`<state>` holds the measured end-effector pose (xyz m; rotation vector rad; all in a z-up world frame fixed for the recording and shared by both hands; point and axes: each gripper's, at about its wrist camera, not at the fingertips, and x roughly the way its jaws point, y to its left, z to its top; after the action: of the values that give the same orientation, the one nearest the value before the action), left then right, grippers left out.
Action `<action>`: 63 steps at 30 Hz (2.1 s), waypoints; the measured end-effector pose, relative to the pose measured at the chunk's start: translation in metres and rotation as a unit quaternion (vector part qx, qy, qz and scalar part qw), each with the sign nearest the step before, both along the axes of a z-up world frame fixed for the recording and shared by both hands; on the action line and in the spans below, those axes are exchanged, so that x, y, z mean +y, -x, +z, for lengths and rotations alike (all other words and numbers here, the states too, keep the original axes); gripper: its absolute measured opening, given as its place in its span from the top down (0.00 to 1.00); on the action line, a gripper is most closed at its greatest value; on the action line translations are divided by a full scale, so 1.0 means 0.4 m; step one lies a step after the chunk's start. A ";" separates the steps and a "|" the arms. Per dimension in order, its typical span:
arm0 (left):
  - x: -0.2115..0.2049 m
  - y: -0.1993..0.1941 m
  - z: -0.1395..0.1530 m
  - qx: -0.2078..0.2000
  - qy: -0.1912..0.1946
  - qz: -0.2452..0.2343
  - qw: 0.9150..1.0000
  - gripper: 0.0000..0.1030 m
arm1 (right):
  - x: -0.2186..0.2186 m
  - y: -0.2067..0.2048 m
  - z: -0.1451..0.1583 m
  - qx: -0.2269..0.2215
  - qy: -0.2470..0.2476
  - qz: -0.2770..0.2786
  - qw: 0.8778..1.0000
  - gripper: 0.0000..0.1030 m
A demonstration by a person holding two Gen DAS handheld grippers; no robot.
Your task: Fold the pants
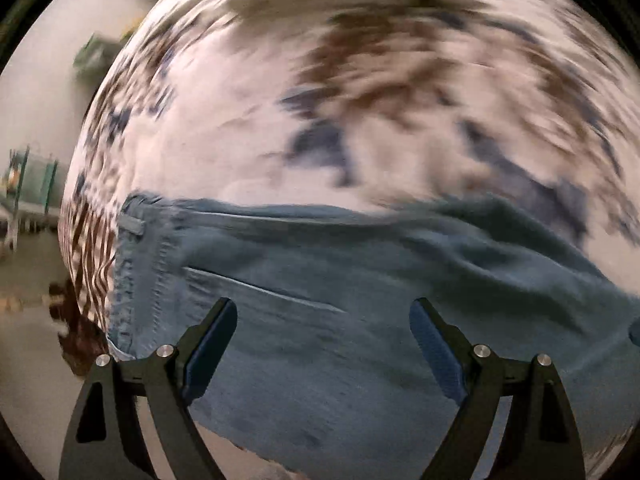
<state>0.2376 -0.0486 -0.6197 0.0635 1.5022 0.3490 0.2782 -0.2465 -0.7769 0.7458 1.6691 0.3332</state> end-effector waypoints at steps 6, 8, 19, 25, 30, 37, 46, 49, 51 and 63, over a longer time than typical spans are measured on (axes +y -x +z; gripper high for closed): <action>0.113 -0.015 -0.061 0.016 0.047 0.039 0.998 0.14 | 0.370 -0.197 -0.113 0.018 -0.015 0.185 0.982 0.56; 0.128 -0.020 -0.083 0.022 0.064 0.041 0.997 0.14 | 0.413 -0.197 -0.147 0.035 0.010 0.231 0.972 0.56; 0.142 -0.014 -0.108 0.024 0.091 0.028 0.995 0.11 | 0.445 -0.220 -0.209 0.055 -0.035 0.283 0.957 0.55; 0.163 -0.020 -0.089 0.032 0.111 0.033 0.993 0.11 | 0.522 -0.212 -0.215 0.074 -0.141 0.327 0.931 0.45; 0.168 -0.023 -0.092 0.039 0.103 0.023 0.994 0.11 | 0.515 -0.220 -0.271 0.081 -0.111 0.275 0.952 0.70; 0.170 -0.020 -0.097 0.041 0.106 0.009 0.994 0.11 | 0.310 -0.237 -0.199 0.084 -0.153 0.137 0.975 0.90; 0.168 -0.015 -0.088 0.046 0.105 0.013 0.993 0.11 | 0.420 -0.260 -0.240 0.101 -0.134 0.207 0.964 0.39; 0.157 -0.007 -0.087 0.047 0.096 0.004 0.994 0.11 | 0.506 -0.262 -0.236 0.085 -0.108 0.264 0.955 0.47; 0.157 -0.004 -0.090 0.050 0.091 -0.001 0.995 0.11 | 0.516 -0.265 -0.233 0.072 -0.060 0.297 0.950 0.88; 0.129 -0.034 -0.040 0.029 0.114 -0.015 0.993 0.11 | 0.277 -0.318 -0.021 -0.023 -0.037 0.195 0.980 0.70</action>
<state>0.2514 0.0029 -0.6356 -0.0859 1.5883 0.1518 0.4052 -0.1357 -0.7854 0.4554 1.7624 0.6868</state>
